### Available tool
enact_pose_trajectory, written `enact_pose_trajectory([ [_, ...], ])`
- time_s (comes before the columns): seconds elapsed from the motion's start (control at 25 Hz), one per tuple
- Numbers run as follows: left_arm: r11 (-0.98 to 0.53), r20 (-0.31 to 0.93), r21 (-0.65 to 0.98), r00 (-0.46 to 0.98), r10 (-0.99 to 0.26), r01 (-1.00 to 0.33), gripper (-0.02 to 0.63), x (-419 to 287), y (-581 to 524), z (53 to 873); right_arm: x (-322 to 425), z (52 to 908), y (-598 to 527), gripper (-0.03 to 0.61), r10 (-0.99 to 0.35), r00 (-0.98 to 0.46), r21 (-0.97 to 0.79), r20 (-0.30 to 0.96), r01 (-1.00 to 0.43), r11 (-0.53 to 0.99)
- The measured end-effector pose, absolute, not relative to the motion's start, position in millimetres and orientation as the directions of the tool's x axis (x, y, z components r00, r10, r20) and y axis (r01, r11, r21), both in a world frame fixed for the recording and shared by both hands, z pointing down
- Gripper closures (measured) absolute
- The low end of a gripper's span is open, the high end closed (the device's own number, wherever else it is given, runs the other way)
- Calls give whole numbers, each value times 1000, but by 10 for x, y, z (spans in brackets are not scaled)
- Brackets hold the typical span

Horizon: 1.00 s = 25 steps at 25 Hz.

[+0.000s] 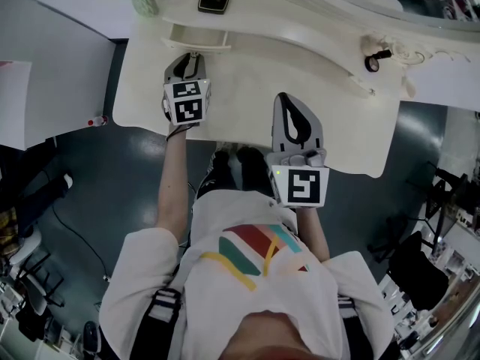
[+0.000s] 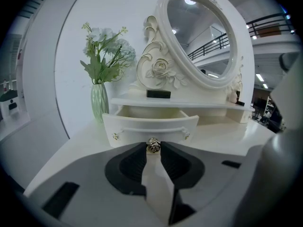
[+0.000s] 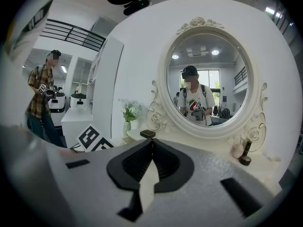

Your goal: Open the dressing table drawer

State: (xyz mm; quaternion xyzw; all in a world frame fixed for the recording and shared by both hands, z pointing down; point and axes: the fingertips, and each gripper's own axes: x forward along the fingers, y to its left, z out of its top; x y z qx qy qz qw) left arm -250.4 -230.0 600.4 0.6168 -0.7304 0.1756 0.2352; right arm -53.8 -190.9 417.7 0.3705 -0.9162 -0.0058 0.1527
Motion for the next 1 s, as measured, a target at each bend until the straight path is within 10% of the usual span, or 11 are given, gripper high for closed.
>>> enact_pose_trajectory([
  [1.0, 201, 564, 19, -155, -811, -979, 523, -2461, -2064, 6022, -514, 4119, -1814, 578, -664, -702, 135, 258, -654, 744],
])
